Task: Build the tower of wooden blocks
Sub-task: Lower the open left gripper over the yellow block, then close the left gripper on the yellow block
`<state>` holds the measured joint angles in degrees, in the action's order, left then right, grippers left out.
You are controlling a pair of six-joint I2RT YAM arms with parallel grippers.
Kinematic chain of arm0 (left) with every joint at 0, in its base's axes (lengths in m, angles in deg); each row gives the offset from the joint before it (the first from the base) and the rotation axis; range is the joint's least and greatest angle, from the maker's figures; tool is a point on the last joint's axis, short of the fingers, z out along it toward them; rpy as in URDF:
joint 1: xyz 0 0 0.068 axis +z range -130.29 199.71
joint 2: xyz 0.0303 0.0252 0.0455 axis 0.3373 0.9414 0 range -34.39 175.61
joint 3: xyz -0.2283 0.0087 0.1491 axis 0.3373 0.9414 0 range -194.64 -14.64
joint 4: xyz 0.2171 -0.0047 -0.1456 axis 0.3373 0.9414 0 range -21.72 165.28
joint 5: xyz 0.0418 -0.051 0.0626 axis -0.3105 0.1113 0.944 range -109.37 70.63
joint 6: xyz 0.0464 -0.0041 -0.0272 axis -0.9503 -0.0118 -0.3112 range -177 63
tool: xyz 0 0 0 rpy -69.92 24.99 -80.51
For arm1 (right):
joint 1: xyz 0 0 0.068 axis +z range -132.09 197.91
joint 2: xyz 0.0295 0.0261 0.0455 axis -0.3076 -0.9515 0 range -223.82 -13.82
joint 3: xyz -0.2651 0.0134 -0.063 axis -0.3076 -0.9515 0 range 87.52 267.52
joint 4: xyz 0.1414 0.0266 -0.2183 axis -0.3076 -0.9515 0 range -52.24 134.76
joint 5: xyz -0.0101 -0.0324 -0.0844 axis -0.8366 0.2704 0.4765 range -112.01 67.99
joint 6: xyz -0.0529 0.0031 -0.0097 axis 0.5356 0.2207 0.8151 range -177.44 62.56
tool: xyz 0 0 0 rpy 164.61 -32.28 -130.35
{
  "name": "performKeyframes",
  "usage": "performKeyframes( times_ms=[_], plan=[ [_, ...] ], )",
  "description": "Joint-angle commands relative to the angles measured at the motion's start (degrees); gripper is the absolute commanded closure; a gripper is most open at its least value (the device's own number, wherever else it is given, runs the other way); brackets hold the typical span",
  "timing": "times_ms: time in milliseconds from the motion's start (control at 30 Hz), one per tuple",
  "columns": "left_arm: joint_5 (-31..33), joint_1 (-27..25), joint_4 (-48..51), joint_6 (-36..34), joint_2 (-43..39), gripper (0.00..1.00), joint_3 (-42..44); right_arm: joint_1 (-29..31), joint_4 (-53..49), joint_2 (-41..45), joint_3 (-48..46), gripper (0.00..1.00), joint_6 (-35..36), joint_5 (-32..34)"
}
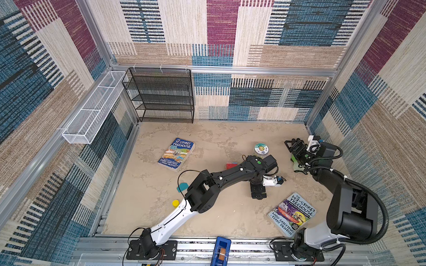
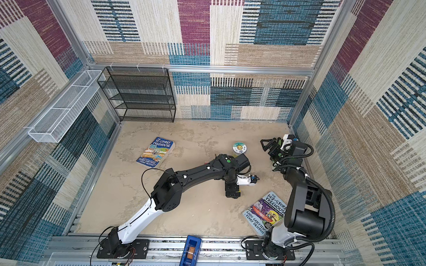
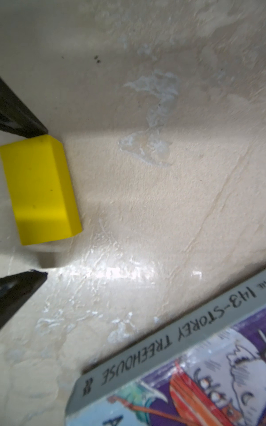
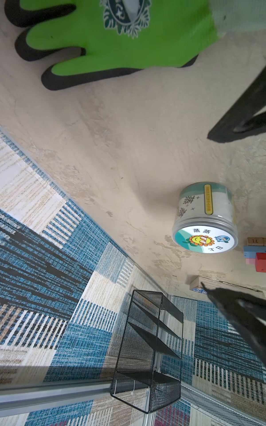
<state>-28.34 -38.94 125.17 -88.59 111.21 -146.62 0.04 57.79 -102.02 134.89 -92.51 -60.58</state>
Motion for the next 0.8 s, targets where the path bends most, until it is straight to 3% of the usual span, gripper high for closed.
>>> performKeyframes(
  times_ms=[0, 767],
  plan=[
    [-0.39, 0.07, 0.88, 0.89, 0.69, 0.07, -0.97, 0.03, 1.03, -0.04, -0.16, 0.0, 0.33, -0.72],
    [-1.31, 0.9, 1.23, 3.18, 1.18, 0.11, -3.01, -0.05, 1.26, -0.55, -0.62, 0.0, 0.18, -0.72]
  ],
)
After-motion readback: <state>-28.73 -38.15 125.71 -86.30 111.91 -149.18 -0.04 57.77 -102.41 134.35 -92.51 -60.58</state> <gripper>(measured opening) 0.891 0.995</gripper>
